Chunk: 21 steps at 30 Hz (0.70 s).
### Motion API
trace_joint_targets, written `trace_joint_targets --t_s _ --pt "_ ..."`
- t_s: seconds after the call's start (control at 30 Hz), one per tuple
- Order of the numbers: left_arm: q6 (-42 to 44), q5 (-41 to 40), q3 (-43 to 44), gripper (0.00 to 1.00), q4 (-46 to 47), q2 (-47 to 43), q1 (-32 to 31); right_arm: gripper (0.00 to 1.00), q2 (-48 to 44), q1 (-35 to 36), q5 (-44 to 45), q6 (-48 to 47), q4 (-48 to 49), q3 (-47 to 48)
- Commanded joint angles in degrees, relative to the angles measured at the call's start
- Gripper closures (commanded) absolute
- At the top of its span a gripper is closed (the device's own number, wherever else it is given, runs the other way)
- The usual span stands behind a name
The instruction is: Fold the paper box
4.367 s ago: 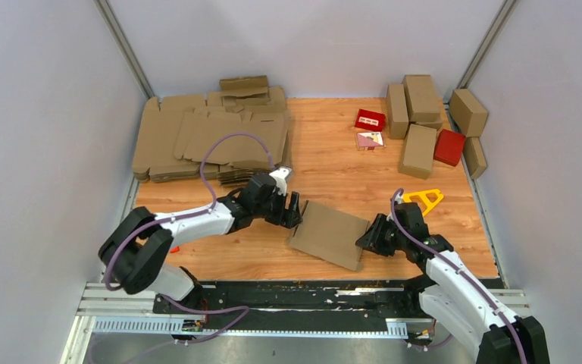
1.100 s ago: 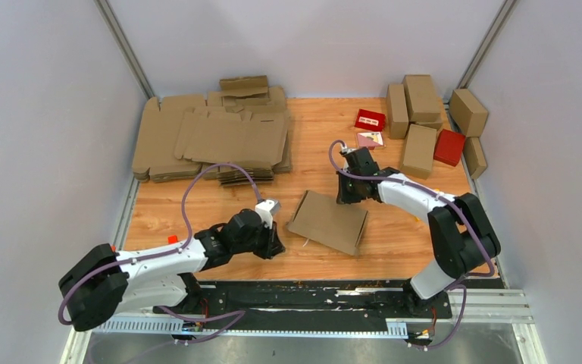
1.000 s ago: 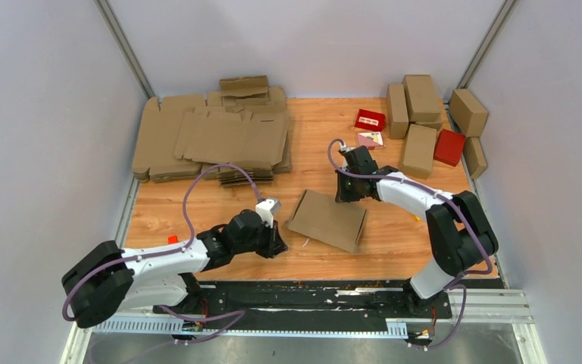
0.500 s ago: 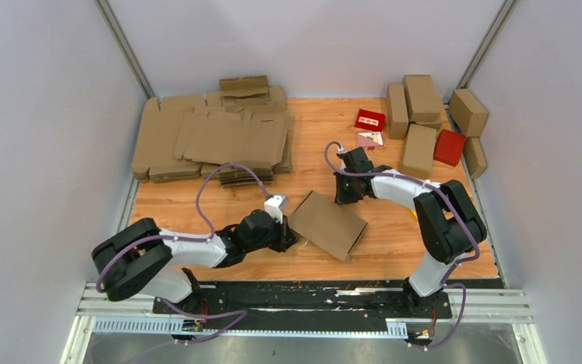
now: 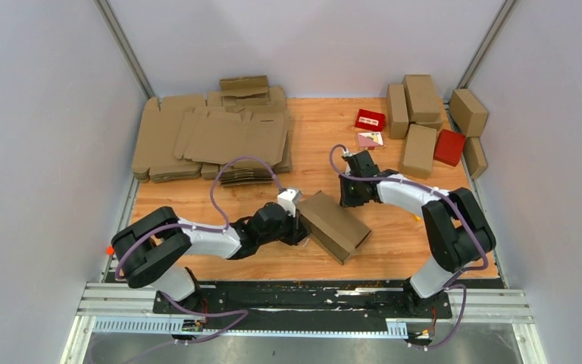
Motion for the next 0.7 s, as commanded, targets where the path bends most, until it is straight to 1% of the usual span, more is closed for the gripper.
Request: trace_joint_targets --t_s 0.0,0.1,0.23,0.27,0.33,0.37,0.4,0.47,0.53,0.6,0.67 --pt "0.0 -2.89 -4.14 1.0 1.4 -6.27 0.09 0.78 -5.88 1.29 -0.19 0.92 -3.49 -2.31" --pt "-0.77 -4.12 -7.77 1.0 -3.41 -12.52 0.11 0.67 -10.17 1.29 0.08 1.06 -4.2 -4.33" --pt "-0.02 -4.87 -9.44 0.99 -13.39 -20.26 0.18 0.51 -15.25 1.29 -0.14 1.26 -5.45 -5.37" --pt "0.24 -4.88 -9.53 0.99 -15.58 -21.89 0.3 0.47 -16.62 1.27 -0.73 1.49 -5.4 -5.75" --pt "0.44 -4.92 -9.86 0.99 -19.01 -24.73 0.62 0.33 -19.71 1.49 -2.8 2.11 -4.35 -6.72" --pt "0.34 -4.82 -10.32 0.99 -20.14 -26.0 0.95 0.27 -21.36 1.61 -4.2 2.16 -3.76 -7.22" --pt "0.19 -4.61 -10.77 0.99 -20.86 -27.12 1.43 0.25 -22.85 1.98 -5.69 2.13 -3.08 -7.67" --pt "-0.24 -3.82 -12.02 0.99 -21.36 -29.36 2.46 0.22 -24.72 3.1 -8.23 1.62 -2.39 -7.93" --pt "-0.49 -3.26 -12.73 0.98 -21.74 -31.39 3.57 0.12 -24.37 5.54 -8.56 0.22 -4.23 -7.23" --pt "-0.29 -3.21 -12.65 0.98 -22.87 -32.36 3.98 0.02 -21.99 8.7 -5.55 -0.82 -7.97 -5.52" --pt "-0.05 -3.17 -12.41 0.97 -23.88 -32.88 4.34 0.0 -19.43 11.3 -2.01 -1.42 -9.68 -4.95"
